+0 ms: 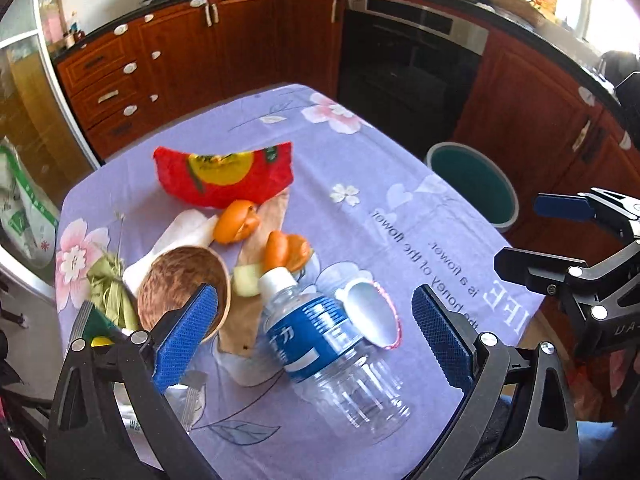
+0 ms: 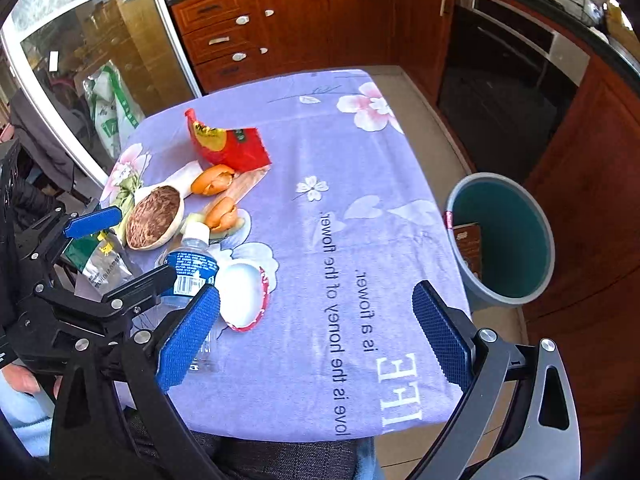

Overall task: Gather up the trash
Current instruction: 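Move both tools back over the table toward the bottle and yogurt cup, then grasp the plastic water bottle with the left tool while the right tool grasps the yogurt cup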

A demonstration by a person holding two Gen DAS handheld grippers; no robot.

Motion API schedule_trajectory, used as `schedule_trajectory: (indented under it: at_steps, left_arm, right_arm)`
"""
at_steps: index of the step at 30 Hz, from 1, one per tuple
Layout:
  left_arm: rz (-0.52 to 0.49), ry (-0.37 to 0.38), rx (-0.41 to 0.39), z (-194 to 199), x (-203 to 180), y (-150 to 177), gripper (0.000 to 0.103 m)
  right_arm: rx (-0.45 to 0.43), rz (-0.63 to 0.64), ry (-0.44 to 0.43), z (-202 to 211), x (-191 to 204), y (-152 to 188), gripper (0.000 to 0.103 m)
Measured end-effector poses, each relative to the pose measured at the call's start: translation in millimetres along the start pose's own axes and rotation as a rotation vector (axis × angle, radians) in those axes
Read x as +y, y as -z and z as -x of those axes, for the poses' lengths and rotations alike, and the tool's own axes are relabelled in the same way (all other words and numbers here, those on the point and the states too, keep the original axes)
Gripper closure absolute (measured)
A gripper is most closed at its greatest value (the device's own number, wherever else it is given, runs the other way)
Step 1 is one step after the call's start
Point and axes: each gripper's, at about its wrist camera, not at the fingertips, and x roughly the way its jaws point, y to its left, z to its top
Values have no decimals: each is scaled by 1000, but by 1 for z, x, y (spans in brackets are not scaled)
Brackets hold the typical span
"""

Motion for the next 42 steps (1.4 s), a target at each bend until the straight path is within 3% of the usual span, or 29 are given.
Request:
schedule_trajectory:
  at_steps: [6, 15, 25, 32, 35, 38, 39, 40, 42]
  left_arm:
    - [52, 10, 63, -14, 10, 33, 5]
    - [58, -7, 153, -46, -8, 55, 5]
    - [61, -82, 154, -29, 30, 72, 5]
    - [85, -47, 167, -41, 34, 75, 5]
    - [95, -3, 174, -48, 34, 75, 6]
    - [68, 25, 186, -53, 29, 77, 20]
    - [62, 30, 186, -53, 28, 77, 28]
    - [60, 33, 182, -53, 27, 78, 28]
    - [52, 27, 163, -51, 26, 79, 29]
  right_arm:
    - [41, 13, -29, -21, 17, 7, 10]
    - [95, -40, -39, -48, -3, 28, 10]
    - [144, -27, -78, -90, 3, 28, 10]
    - [142, 26, -93, -111, 26, 20, 11]
    - [132, 51, -90, -114, 32, 18, 18]
    - [135, 58, -90, -119, 34, 17, 25]
    - [137, 61, -88, -121, 34, 17, 29]
    - [139, 63, -87, -122, 34, 17, 38]
    - [144, 64, -84, -126, 34, 17, 45]
